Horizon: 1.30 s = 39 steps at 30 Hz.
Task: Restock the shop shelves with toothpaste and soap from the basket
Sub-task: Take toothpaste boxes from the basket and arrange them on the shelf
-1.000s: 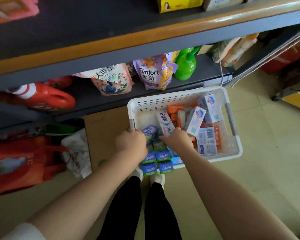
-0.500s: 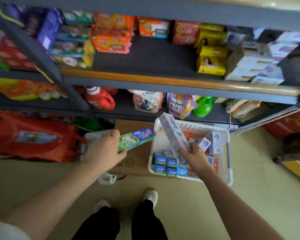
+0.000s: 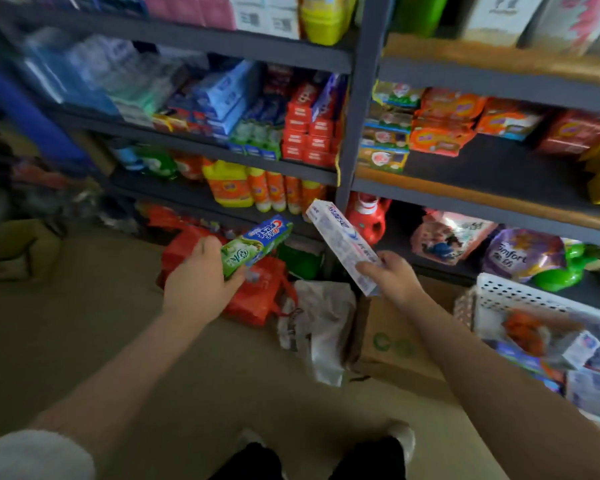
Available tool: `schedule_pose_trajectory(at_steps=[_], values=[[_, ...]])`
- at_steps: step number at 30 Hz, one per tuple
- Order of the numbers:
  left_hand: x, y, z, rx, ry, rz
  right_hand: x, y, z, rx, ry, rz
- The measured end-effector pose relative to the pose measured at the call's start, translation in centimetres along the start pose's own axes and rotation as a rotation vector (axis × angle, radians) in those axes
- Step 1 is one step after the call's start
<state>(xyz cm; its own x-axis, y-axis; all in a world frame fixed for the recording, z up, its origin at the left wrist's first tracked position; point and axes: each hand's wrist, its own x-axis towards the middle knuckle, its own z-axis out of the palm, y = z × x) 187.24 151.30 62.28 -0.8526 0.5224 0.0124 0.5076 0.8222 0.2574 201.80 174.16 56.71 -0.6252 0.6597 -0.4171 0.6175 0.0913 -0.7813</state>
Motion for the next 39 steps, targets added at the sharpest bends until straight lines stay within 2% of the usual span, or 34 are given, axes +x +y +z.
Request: schedule_pose_trajectory(at_steps=[6,11,17,22,25,27,30,33,35,39], values=[[4.5,-6.6,-2.8,-0.141,0.048,-0.065,-0.1,-7.1,10.1,0.249,0.077,0.043],[10.3,-7.8,-3.0,-0.179,0.143,0.007,3.6,-11.2,11.6,0.256,0.122,-0.032],[20.6,-7.2,-2.6,-0.258,0.155,0.053,9.9,-15.9,11.9,0.161,0.187,-0.053],[27.8,-5.7,0.3,-0.260,0.100,0.041,14.0,-18.8,12.0,0.089,0.259,-0.029],[30.3,-5.2,3.4,-0.253,0.008,0.032,15.3,-19.8,11.8,0.068,0.273,-0.025],[31.0,-4.9,5.0,-0.345,-0.078,0.017,15.9,-20.0,11.7,0.055,0.287,-0.015],[31.4,-5.1,6.0,-0.449,-0.217,0.182,16.6,-20.1,11.6,0.055,0.297,0.011],[32.0,-6.7,5.9,-0.299,-0.320,0.430,17.1,-19.9,12.1,0.094,0.310,0.035],[33.0,-7.9,5.8,-0.192,-0.331,0.537,17.4,-19.8,12.5,0.124,0.329,0.042],[34.9,-8.4,5.8,-0.059,-0.246,0.656,17.8,-20.1,13.2,0.165,0.371,0.055]])
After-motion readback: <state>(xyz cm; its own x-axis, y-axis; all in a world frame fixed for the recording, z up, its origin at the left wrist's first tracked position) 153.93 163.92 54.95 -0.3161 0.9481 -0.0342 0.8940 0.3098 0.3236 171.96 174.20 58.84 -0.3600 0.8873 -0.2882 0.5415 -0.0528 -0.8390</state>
